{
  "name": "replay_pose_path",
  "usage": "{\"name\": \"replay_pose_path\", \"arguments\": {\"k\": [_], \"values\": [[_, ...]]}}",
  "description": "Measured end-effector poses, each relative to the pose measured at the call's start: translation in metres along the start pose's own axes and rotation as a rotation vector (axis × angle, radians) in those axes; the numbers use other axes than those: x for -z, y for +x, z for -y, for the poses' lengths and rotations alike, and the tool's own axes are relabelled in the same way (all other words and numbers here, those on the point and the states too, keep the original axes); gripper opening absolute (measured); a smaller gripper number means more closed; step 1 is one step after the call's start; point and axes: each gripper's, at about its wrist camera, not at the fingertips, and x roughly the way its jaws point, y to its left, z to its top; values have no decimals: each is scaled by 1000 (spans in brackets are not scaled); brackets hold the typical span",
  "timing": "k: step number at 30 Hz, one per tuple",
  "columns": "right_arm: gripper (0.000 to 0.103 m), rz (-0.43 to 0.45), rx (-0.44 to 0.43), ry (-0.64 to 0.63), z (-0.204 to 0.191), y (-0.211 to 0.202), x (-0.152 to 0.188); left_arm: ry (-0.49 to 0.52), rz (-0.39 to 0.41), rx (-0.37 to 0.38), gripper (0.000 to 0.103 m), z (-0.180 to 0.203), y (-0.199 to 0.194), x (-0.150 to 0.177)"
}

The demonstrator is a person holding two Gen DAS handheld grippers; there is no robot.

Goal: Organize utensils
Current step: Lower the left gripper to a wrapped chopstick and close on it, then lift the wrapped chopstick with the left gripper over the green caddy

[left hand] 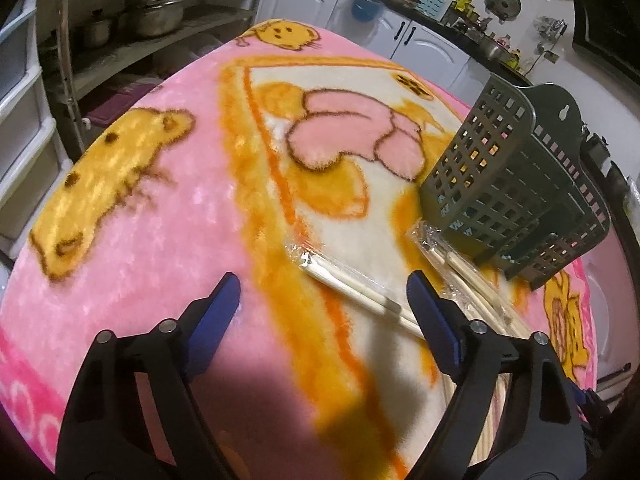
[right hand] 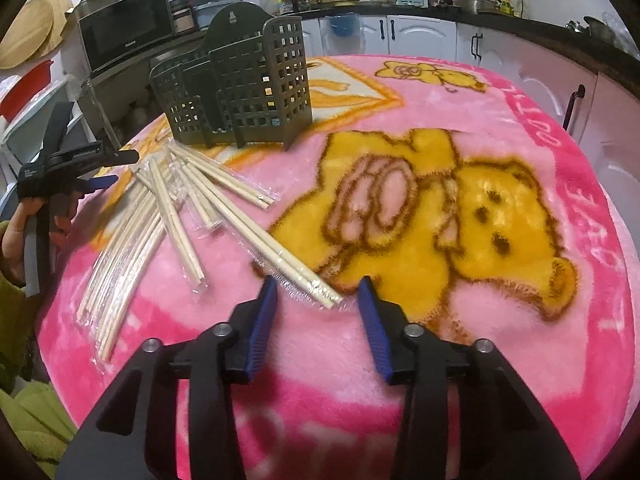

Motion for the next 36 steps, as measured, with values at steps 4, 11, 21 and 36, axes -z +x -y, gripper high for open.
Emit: {"name": "replay_pose_path", "arguments": {"k": [4,11,21,36], "values": [[23,8,-16,-3,4,-5,4,18,11,-38,66,3,1,1],[16,40,-35,25,11,-16,8,1,31,-72,46,-1,5,-6],[8,119,-40,34,11,-40,-4,5,39,-57,16,-3,7,-10],[5,306,-86,-68,-22,-80,-58,118,149,50,3,27,-40,-16]]}}
